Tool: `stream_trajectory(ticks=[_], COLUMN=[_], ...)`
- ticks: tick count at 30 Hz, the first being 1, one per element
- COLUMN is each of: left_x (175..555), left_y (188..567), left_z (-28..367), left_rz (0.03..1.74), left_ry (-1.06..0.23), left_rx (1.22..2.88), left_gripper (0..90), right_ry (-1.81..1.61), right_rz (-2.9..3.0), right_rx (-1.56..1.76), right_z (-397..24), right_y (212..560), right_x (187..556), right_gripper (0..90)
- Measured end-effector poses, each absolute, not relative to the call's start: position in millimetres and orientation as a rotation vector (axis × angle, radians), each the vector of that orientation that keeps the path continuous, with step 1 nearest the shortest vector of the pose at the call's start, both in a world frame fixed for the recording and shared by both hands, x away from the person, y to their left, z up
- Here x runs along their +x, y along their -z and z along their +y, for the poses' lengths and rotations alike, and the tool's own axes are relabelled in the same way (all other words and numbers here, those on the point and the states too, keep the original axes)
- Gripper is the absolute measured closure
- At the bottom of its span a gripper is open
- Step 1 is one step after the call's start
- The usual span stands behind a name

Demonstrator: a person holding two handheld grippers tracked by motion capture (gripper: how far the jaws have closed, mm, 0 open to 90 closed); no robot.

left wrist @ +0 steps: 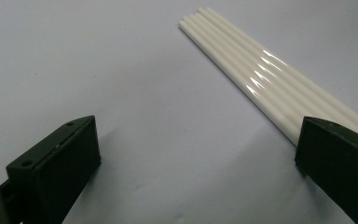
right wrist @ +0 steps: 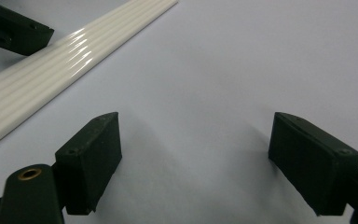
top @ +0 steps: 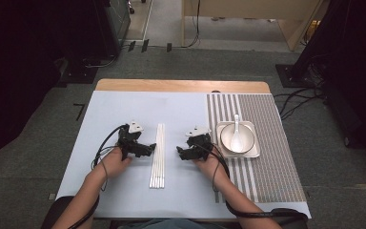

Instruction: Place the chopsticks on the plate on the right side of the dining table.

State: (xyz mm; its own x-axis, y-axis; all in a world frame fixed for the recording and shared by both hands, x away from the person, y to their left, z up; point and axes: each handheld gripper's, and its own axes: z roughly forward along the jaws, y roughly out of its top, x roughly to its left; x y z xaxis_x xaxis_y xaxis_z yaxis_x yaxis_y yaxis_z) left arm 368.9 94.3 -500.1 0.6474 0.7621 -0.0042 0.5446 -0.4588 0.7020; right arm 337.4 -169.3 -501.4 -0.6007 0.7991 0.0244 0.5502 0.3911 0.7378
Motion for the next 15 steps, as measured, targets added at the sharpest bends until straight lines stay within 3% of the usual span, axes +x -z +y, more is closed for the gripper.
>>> stream_trajectory(ticks=[6,10,15], left_x=[368.9,368.8,368.9], left_y=[500.1,500.1,500.1], left_z=[94.2,94.2,94.2], left_rz=[1.011,1.012,1.012], left_ry=[-0.409,-0.409,-0.408], left_rx=[2.178,2.178,2.178], left_gripper=[0.0,0.0,0.0], right_ry=[-1.108,-1.031,-1.013], right_rz=[2.260,2.270,2.261], right_rx=[1.257,1.185,1.183], right_z=[-177.1,-169.4,-168.1], right_y=[500.6,501.3,501.2], right_x=[339.2,335.7,334.9], right_gripper=[32.7,24.4,23.7])
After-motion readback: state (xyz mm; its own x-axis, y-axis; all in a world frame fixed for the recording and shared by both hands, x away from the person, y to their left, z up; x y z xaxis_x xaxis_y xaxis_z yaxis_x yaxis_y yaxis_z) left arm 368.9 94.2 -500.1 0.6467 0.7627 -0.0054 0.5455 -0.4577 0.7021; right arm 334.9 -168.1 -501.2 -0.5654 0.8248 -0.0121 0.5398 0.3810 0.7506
